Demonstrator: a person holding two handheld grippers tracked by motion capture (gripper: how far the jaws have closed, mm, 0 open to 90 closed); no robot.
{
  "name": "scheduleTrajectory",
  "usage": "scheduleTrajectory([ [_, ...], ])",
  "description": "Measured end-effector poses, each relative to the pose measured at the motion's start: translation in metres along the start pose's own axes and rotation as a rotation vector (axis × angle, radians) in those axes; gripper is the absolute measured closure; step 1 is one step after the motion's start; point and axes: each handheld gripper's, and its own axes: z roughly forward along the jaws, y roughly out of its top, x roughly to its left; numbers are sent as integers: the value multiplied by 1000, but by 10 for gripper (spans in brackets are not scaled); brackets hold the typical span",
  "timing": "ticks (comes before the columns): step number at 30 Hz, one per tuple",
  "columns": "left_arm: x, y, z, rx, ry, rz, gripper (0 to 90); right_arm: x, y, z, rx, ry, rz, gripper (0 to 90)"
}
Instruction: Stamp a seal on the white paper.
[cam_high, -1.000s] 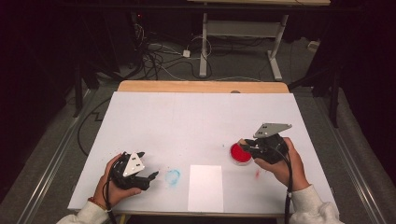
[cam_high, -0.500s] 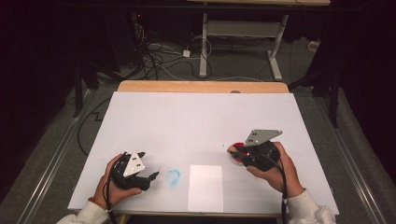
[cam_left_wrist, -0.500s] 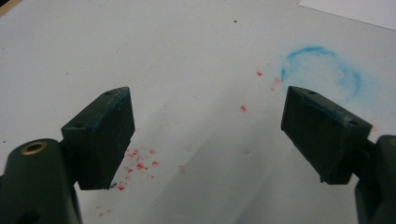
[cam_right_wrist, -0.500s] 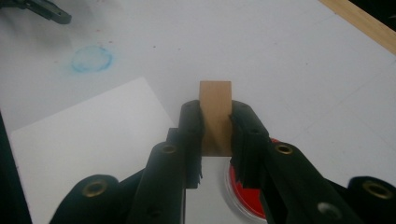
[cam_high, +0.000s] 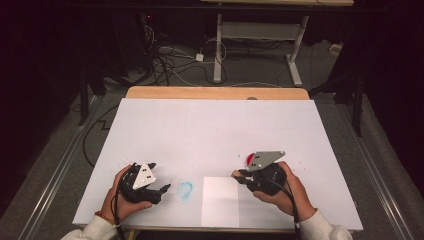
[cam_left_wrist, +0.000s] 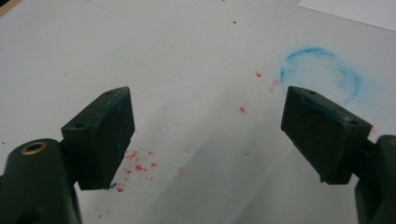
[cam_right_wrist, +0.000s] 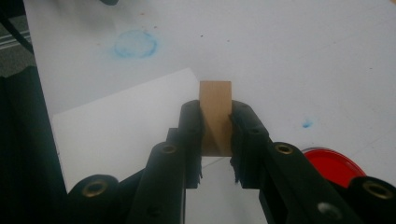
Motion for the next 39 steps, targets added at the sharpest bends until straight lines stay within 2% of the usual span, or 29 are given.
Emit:
scheduleTrajectory([
  [10, 0, 0, 0, 4, 2, 3, 169, 12, 1, 18, 58, 45, -30, 758],
  [14, 0, 0, 0, 4, 2, 4, 169, 17, 1, 26, 84, 80, -50, 758],
  [28, -1, 0, 1, 9, 2, 6, 169, 30, 0, 48, 151, 122, -81, 758],
  [32, -1, 0, 1, 12, 3, 9, 169, 34, 0, 55, 188, 127, -94, 758],
  [39, -1, 0, 1, 15, 2, 11, 169, 34, -2, 64, 226, 137, -89, 758],
])
